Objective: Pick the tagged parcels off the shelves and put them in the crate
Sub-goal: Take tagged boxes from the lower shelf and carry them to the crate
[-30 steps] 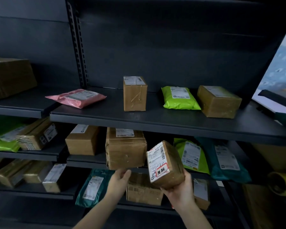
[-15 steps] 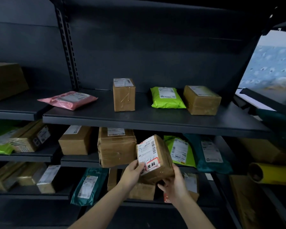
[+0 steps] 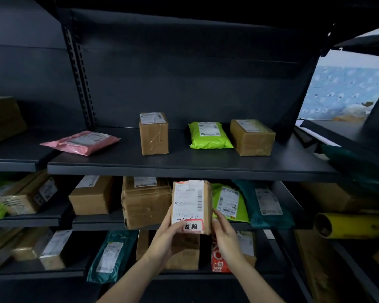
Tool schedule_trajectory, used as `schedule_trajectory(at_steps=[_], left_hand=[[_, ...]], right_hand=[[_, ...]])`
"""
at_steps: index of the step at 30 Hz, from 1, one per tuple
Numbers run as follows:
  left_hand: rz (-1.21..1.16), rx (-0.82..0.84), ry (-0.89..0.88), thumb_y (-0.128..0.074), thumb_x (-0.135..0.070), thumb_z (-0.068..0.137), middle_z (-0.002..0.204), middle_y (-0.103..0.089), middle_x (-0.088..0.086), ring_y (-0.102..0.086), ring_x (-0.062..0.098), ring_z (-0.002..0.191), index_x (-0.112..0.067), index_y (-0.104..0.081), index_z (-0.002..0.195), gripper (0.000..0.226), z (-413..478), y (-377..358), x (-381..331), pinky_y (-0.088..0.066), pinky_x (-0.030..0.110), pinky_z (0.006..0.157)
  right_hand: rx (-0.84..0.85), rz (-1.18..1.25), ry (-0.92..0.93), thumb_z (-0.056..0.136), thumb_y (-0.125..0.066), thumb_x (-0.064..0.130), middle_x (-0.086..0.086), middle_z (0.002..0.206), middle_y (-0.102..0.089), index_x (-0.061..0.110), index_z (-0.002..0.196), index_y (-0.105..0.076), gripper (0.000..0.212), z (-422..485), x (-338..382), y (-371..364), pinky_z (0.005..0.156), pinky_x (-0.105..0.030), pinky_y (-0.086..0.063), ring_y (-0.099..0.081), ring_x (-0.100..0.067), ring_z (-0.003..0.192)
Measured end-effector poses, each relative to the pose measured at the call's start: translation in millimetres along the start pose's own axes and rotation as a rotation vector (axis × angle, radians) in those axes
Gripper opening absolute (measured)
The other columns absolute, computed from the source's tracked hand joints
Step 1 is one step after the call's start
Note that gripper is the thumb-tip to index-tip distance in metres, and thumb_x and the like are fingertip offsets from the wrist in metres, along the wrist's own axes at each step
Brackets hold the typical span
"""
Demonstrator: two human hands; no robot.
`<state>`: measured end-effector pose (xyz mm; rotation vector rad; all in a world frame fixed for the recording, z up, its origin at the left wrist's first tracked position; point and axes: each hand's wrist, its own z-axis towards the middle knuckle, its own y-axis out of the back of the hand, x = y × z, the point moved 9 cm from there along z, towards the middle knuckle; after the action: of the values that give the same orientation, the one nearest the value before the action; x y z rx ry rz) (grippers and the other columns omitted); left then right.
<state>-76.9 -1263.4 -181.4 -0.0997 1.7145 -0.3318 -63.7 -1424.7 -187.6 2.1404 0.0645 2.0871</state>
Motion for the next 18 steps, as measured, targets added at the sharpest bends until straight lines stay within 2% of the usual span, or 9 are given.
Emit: schedule_trajectory(at_steps=[4, 7, 8, 11, 14, 16, 18], left_hand=[[0.022, 0.005, -0.072, -0.052, -0.007, 0.091, 0.125, -0.065, -0.002, -0.057, 0.025, 0.12, -0.035, -0.04, 0.137, 0.056, 1, -4, -7, -0.038, 0.054, 0.107], [0.044, -0.026, -0.091, -0.053, -0.005, 0.09, 0.121, -0.067, -0.003, -0.058, 0.023, 0.119, -0.038, -0.051, 0.121, 0.046, -1, -4, -10, -0.039, 0.05, 0.107], [0.06, -0.022, -0.095, -0.053, -0.005, 0.09, 0.12, -0.068, -0.005, -0.059, 0.022, 0.118, -0.04, -0.052, 0.118, 0.044, -2, -6, -11, -0.041, 0.048, 0.106], [0.147, -0.004, -0.103, -0.055, -0.013, 0.091, 0.115, -0.069, -0.015, -0.062, 0.009, 0.111, -0.046, -0.046, 0.119, 0.045, -6, -12, -15, -0.047, 0.033, 0.097], [0.205, -0.015, -0.096, -0.057, -0.019, 0.091, 0.116, -0.067, -0.016, -0.06, 0.006, 0.11, -0.048, -0.039, 0.126, 0.049, -9, -14, -18, -0.047, 0.027, 0.093], [0.232, -0.04, -0.092, -0.058, -0.02, 0.09, 0.117, -0.065, -0.014, -0.058, 0.008, 0.111, -0.045, -0.037, 0.128, 0.05, -11, -13, -19, -0.045, 0.027, 0.091], [0.25, -0.077, -0.093, -0.058, -0.019, 0.09, 0.116, -0.063, -0.014, -0.058, 0.01, 0.11, -0.042, -0.038, 0.129, 0.049, -14, -9, -21, -0.046, 0.03, 0.092]], right_hand=[[-0.003, -0.089, 0.035, 0.098, -0.042, 0.03, 0.004, 0.138, -0.047, 0.029, 0.136, -0.044, 0.038, 1, 9, 2, 0.099, -0.024, -0.035, -0.041, -0.005, 0.121], [-0.016, -0.116, 0.062, 0.097, -0.045, 0.026, 0.002, 0.136, -0.05, 0.025, 0.134, -0.047, 0.037, 1, 17, 7, 0.103, -0.029, -0.039, -0.044, -0.01, 0.124], [-0.014, -0.099, 0.064, 0.097, -0.045, 0.026, 0.004, 0.134, -0.052, 0.024, 0.133, -0.049, 0.035, 0, 20, 8, 0.1, -0.025, -0.04, -0.046, -0.009, 0.122], [0.013, -0.013, 0.035, 0.096, -0.046, 0.032, 0.01, 0.125, -0.055, 0.027, 0.13, -0.05, 0.035, -5, 22, 8, 0.077, -0.006, -0.041, -0.052, 0.003, 0.108], [0.071, 0.03, 0.017, 0.091, -0.051, 0.038, 0.02, 0.113, -0.056, 0.032, 0.131, -0.045, 0.04, -10, 25, 4, 0.065, -0.001, -0.043, -0.051, 0.013, 0.095], [0.114, 0.034, 0.02, 0.089, -0.055, 0.036, 0.022, 0.112, -0.057, 0.038, 0.128, -0.042, 0.041, -13, 27, 1, 0.067, -0.005, -0.045, -0.054, 0.01, 0.098], [0.138, 0.055, 0.014, 0.089, -0.058, 0.033, 0.015, 0.117, -0.059, 0.038, 0.128, -0.042, 0.043, -14, 26, -1, 0.077, -0.014, -0.049, -0.057, 0.001, 0.104]])
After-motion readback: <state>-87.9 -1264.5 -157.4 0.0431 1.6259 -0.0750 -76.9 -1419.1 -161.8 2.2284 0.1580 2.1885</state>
